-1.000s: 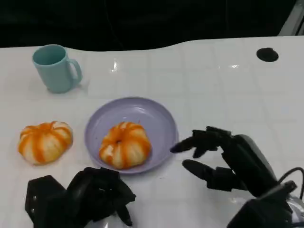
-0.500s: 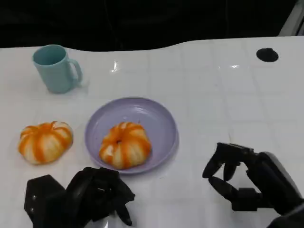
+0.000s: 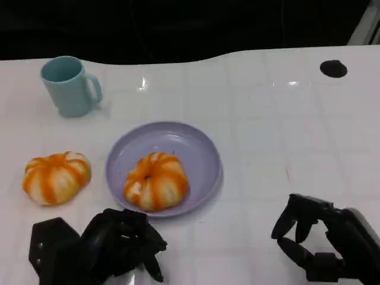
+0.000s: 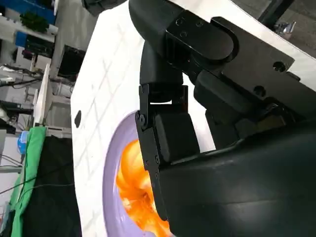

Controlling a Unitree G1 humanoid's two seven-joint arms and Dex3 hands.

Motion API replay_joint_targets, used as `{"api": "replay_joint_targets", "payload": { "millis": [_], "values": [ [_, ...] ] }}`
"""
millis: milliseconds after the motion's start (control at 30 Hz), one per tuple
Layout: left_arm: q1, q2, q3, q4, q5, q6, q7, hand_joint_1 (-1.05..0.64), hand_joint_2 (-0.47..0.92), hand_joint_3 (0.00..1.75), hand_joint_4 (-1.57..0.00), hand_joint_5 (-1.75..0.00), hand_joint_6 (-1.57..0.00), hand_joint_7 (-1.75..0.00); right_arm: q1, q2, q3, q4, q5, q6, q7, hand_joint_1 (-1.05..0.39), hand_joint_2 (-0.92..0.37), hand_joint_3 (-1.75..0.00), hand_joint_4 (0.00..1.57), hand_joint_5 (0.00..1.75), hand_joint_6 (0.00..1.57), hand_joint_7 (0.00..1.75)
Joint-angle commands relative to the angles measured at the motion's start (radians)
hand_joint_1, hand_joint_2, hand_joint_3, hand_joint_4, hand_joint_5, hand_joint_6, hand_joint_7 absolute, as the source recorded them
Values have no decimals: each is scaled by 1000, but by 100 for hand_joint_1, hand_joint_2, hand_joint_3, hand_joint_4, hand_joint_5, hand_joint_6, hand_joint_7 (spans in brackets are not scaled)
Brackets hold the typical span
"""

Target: Grasp the bread from the table and place it into the plate.

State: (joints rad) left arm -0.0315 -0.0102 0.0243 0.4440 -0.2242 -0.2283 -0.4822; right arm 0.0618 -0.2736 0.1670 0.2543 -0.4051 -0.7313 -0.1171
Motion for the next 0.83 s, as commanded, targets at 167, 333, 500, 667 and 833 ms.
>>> {"api": "replay_joint_targets", "payload": {
  "millis": [167,333,500,667,833],
  "values": [
    [2,21,20,0,-4,-7,-5,-105,78,1,-157,-84,-157,-53,0,7,-5,44,-21,-24,-41,-35,-60,-89,60,175,50,158],
    [-1,23,20,2,-3,-11,-8,-105,78,1,-157,-84,-157,-53,-12,10,-1,70,-30,-37,-60,-35,-61,-89,61,175,50,158],
    [-5,23,21,12,-5,-20,-14,-105,78,1,-157,-84,-157,-54,-19,12,0,90,-25,-48,-62,-35,-61,-88,61,175,50,157],
    [-6,22,23,12,-10,-18,-16,-105,77,0,-157,-85,-157,-54,-24,14,-2,96,-30,-45,-66,-36,-61,-87,61,175,51,156],
    [-8,22,23,19,-9,-23,-17,-105,77,0,-157,-85,-157,-54,-23,13,-5,92,-26,-41,-61,-36,-61,-87,60,175,51,156]
  ]
}}
